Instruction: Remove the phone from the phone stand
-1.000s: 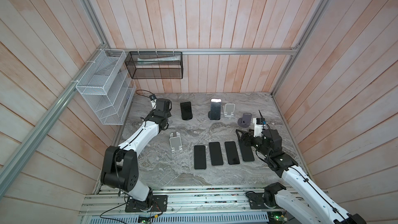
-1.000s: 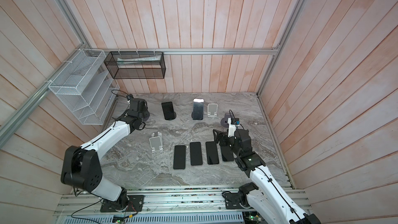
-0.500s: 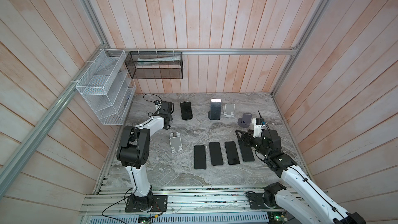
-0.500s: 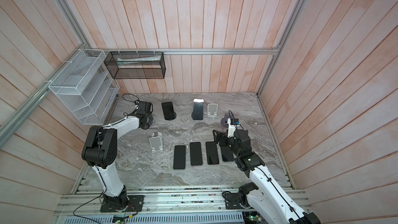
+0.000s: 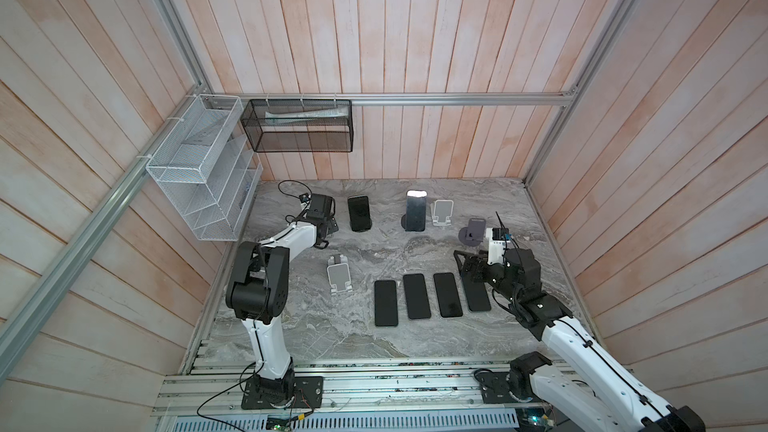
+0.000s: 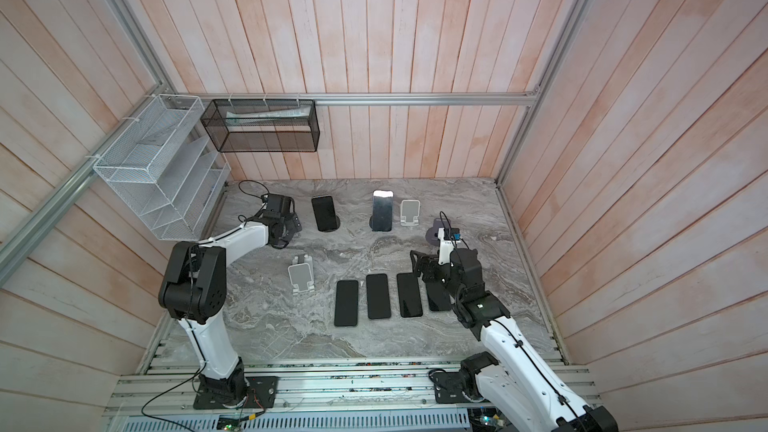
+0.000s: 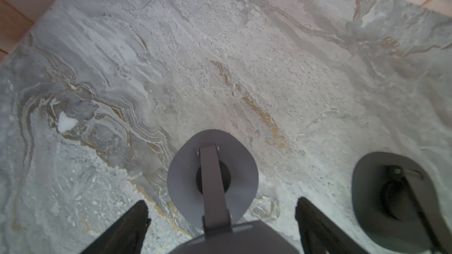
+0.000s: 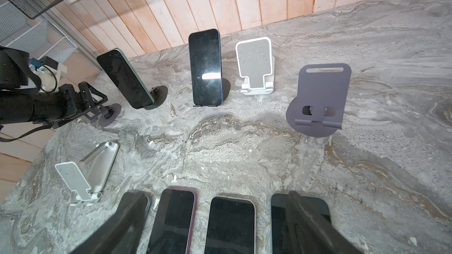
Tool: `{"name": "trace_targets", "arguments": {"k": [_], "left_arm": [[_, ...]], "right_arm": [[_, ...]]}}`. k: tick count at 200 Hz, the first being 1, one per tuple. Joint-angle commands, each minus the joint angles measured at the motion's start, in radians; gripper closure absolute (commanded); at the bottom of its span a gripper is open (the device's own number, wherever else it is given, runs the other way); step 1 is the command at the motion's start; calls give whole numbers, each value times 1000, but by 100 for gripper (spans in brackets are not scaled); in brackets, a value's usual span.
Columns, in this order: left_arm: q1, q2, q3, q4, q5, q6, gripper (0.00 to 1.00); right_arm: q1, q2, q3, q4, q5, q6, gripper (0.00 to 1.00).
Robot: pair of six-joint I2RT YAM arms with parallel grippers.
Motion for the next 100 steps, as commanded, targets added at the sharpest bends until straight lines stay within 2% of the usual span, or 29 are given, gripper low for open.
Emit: {"name": "trace_targets", "arguments": {"k": [1, 49, 100], "left_arm": [[4, -92, -1, -35, 45, 6, 0], [1, -219, -53, -138, 106, -51, 0], [-13, -463, -193, -156, 133, -94, 0]], "right_arm": [[10, -4, 49, -49, 19, 8, 8], [10, -24, 88, -129, 26, 18, 5], [13, -39, 127, -180, 18, 17, 3]]}}
